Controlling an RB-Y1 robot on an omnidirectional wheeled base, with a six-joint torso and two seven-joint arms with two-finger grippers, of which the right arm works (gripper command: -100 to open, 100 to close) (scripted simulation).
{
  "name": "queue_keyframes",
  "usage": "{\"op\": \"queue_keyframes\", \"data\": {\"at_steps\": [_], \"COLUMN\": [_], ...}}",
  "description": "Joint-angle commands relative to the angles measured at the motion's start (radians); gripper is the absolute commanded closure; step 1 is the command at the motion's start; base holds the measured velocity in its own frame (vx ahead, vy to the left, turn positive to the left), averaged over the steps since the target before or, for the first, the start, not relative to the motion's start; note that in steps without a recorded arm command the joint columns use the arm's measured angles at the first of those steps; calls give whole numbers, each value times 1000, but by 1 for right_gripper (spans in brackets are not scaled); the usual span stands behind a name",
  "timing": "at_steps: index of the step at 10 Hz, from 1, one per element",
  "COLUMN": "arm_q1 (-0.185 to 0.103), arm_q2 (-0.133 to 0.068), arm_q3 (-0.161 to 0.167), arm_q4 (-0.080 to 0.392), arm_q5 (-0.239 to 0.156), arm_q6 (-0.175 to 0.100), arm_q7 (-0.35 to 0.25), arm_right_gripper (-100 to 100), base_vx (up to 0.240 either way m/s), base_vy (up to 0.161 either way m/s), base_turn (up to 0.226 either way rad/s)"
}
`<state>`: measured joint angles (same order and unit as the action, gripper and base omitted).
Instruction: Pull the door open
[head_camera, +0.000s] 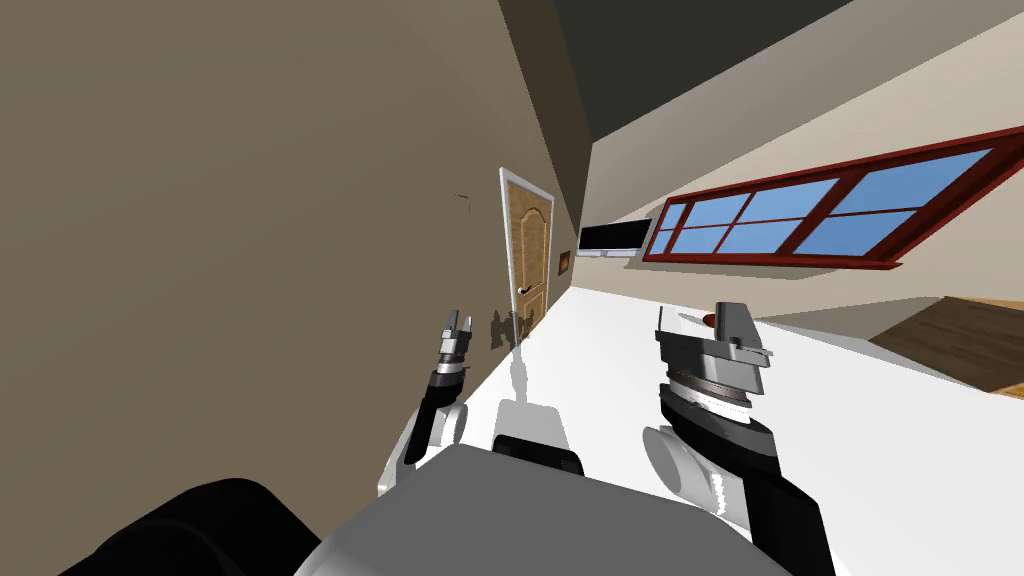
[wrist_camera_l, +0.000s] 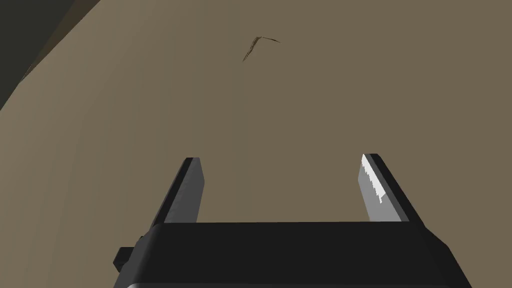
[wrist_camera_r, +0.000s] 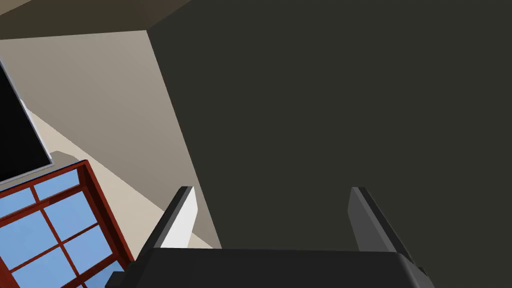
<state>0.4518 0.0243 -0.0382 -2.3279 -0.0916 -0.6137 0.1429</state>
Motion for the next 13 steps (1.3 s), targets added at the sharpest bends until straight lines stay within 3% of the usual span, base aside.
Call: {"op": "queue_keyframes", "data": {"at_steps": [1, 5, 13], "arm_q1": [-12, -41, -124], "arm_q2": [-9, -29, -74], "arm_q3": [1, 3, 9], "arm_q4": [28, 95, 288], "arm_q5": [1, 5, 16], "arm_q6": [-2, -7, -22], "arm_q7": [-5, -16, -48], "arm_right_gripper": [-100, -100, -100], "base_vx": [37, 90, 90], "base_vy": [-17, -38, -46], "base_turn": [84, 100, 121]}}
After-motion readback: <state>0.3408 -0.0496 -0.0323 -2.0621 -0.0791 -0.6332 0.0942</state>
